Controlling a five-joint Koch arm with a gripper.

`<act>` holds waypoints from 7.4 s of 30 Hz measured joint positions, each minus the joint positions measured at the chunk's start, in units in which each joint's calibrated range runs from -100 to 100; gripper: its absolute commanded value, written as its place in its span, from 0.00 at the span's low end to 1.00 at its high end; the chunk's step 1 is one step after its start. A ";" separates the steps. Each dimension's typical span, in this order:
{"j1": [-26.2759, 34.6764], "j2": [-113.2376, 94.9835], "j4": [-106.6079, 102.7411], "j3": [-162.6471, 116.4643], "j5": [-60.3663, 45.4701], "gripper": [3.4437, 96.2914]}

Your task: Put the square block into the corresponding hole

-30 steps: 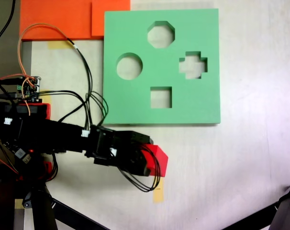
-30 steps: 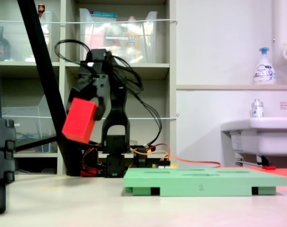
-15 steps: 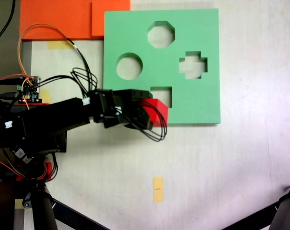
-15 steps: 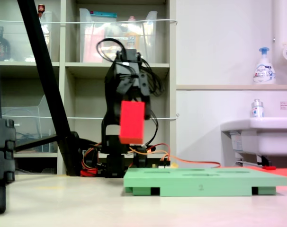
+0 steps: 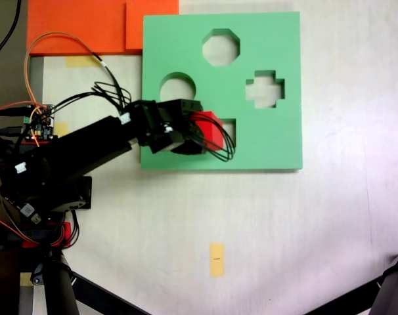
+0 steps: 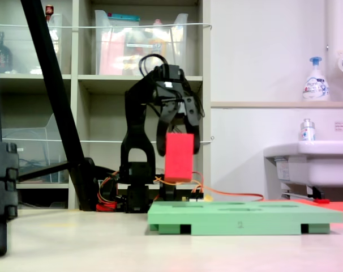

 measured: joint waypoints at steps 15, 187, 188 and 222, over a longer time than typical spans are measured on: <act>-0.73 5.75 1.17 0.00 -1.03 0.11; -0.88 34.47 11.36 0.88 3.03 0.63; -0.88 34.47 11.45 0.69 3.03 0.66; -7.96 -54.17 32.11 -25.18 -58.27 0.53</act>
